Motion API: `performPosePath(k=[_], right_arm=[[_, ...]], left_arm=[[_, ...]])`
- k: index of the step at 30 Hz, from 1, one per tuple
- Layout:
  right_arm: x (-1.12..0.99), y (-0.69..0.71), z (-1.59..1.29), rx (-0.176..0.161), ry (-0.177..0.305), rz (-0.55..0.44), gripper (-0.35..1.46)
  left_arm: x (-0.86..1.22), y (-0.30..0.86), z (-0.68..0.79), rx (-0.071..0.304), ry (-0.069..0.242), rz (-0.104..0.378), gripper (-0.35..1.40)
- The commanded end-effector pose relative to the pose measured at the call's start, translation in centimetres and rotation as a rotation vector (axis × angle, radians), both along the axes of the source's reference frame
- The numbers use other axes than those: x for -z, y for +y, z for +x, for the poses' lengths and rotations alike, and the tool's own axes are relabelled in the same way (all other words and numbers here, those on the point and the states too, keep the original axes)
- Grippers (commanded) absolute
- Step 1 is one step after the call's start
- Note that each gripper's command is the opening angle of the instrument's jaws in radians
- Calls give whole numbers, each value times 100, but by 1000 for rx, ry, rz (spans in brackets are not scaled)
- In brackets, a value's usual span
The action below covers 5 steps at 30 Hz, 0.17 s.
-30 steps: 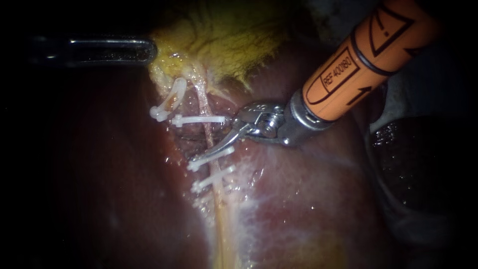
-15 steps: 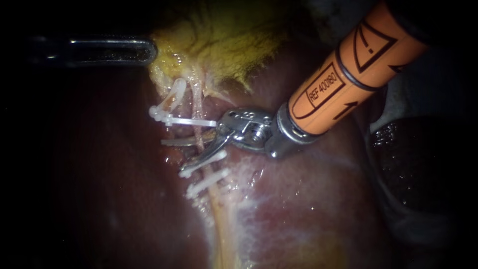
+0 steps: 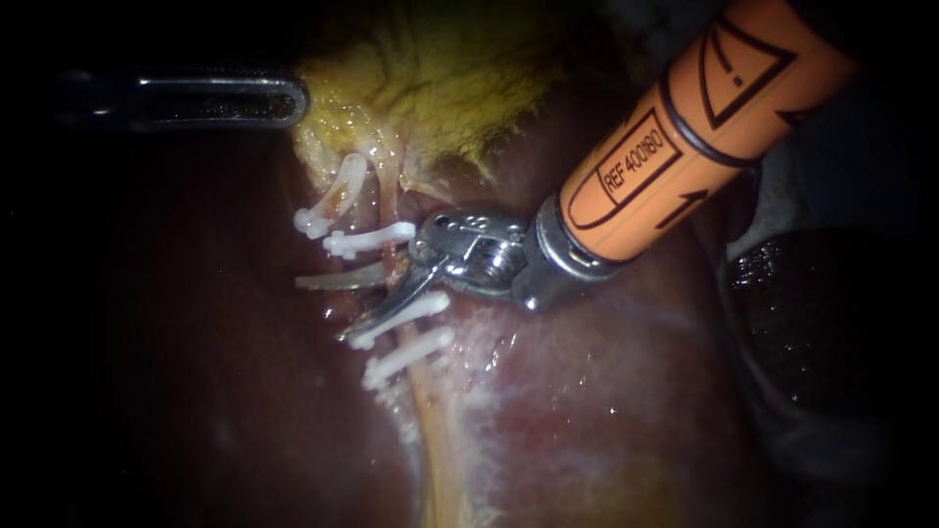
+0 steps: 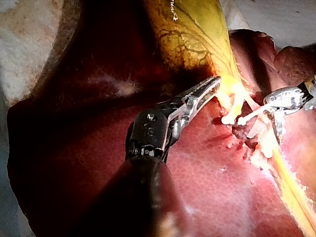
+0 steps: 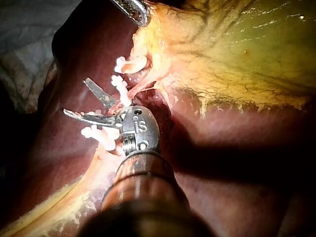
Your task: Go to the cutting position right tube
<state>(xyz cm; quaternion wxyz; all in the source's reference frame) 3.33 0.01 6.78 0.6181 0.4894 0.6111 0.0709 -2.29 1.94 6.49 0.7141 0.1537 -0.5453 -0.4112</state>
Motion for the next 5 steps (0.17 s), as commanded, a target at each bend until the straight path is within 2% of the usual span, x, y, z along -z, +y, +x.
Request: performPosePath(k=[1, 5], right_arm=[[-1, 0, 0, -2, -2, 0, 66], [-2, -1, 0, -20, -13, -2, 71]], left_arm=[[0, 0, 0, 0, 0, 0, -35], [0, 0, 0, 0, 0, 0, -35]])
